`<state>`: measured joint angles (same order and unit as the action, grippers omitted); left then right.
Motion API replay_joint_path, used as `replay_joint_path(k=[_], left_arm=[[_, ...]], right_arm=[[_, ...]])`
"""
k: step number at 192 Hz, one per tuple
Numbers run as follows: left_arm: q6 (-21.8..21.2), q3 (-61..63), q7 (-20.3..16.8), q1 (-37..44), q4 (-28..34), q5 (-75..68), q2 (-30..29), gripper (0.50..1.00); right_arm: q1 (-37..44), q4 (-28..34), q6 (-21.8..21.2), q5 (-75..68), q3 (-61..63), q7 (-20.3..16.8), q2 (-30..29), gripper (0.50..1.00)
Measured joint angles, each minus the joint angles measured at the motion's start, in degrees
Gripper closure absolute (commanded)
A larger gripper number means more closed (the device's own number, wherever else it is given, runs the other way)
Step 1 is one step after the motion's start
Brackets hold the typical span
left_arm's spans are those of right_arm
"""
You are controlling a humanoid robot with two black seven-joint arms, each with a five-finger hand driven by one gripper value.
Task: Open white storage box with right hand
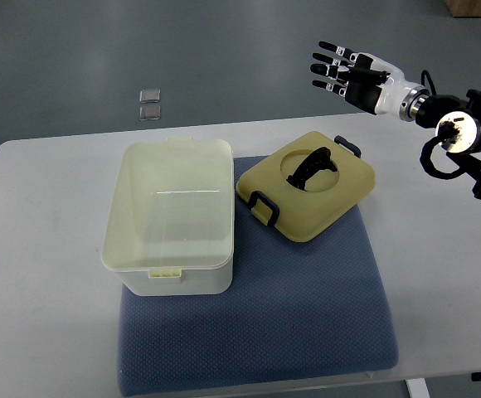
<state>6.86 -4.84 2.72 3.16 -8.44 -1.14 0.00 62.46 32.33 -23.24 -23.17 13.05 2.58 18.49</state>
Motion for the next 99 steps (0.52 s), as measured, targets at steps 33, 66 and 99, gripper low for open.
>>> replay_joint_path(k=[33, 66, 99], left_arm=[[0.0, 0.0, 0.0, 0.0, 0.0, 0.0, 0.0, 0.500], [0.0, 0.0, 0.0, 0.0, 0.0, 0.0, 0.0, 0.500], [0.0, 0.0, 0.0, 0.0, 0.0, 0.0, 0.0, 0.500]], right_arm=[[-0.6, 0.1, 0.2, -6.9, 0.0, -1.6, -2.0, 0.566], [-2.0, 0.2, 0.0, -7.4, 0.1, -1.0, -3.7, 0.566], [-3.4, 0.2, 0.2, -6.5, 0.1, -0.8, -4.1, 0.566]])
